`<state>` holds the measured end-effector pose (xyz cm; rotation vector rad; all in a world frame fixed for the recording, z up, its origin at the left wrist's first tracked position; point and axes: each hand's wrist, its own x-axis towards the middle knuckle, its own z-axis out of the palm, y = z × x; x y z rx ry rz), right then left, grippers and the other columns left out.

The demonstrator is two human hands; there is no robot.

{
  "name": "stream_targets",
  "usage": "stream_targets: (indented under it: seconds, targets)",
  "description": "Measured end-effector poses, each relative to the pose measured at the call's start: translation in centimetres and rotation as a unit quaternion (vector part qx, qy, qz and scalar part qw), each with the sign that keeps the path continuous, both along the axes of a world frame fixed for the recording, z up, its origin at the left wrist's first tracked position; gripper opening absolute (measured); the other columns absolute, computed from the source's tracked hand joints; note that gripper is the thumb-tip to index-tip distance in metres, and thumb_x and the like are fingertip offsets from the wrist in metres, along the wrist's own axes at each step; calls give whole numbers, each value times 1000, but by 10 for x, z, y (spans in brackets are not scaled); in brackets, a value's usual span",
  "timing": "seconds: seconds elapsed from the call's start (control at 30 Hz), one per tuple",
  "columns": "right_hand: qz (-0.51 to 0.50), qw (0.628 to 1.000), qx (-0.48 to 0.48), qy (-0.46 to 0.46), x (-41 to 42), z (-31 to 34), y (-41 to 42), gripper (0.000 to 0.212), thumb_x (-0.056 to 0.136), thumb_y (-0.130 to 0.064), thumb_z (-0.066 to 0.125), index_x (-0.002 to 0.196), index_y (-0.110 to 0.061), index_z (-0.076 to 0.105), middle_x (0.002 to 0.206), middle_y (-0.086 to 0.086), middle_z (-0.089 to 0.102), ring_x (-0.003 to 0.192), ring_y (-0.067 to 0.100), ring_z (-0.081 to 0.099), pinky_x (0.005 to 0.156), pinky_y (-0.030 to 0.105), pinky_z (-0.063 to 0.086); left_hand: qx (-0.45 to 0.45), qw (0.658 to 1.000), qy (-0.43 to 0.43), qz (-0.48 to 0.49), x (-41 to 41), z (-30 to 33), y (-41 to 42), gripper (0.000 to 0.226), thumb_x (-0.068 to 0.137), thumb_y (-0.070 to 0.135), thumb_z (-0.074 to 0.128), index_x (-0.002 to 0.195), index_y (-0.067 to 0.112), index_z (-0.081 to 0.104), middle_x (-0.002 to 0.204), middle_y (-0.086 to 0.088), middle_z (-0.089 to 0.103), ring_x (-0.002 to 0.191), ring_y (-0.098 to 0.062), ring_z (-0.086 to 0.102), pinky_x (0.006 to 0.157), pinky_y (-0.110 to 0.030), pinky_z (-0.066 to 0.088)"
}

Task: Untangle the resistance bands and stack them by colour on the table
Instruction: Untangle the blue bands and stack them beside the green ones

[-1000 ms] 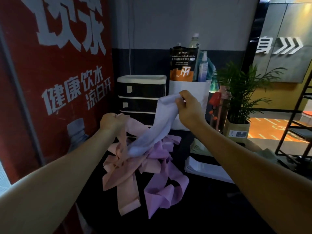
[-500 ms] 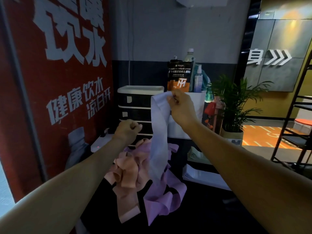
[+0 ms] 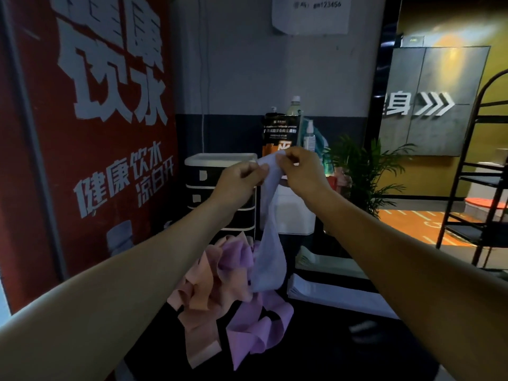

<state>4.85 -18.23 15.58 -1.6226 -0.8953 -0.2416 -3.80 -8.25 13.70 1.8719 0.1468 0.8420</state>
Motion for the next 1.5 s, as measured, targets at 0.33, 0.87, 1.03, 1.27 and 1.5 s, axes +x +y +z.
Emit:
stream_targets:
  seconds: [0.33,0.87,1.03,1.27,1.5]
  targets:
    - [17,998,-52,-38,2,7,-49,29,84,-14,68,109,-11,55,88,8,60,82,21,62,71,29,57,-76,997,-7,-30,6,19,-26,16,97,22,48,93,18,63,98,-6,67,96,-20,63,91,-35,52]
    - [-1,993,-77,-91,7,-2,-77,27,96,-22,50,69,-21,54,72,0,54,70,16,51,70,31,46,53,998,23,-13,15,4,-44,19,85,21,66,97,8,58,85,-5,59,80,-18,57,79,-30,51]
    - [35,995,-81,-56,11,-16,-81,24,89,-23,61,92,1,60,90,26,62,79,34,60,78,45,52,-19,998,8,-64,20,-4,-48,10,88,12,62,88,12,52,92,-12,56,86,-20,56,77,-30,49]
    - [18,995,-83,-49,18,-31,-81,13,88,-16,62,86,-3,62,82,22,62,73,22,56,69,37,50,-17,994,37,-99,23,-24,-53,11,89,9,60,89,20,56,90,-5,62,79,-13,61,65,-18,52]
    - [-31,998,-31,-49,25,-33,-80,12,87,-11,62,87,-2,69,81,0,62,71,5,54,67,16,45,56,992,74,-80,34,-35,-61,19,78,13,74,84,21,57,89,-4,62,84,-18,58,76,-33,50]
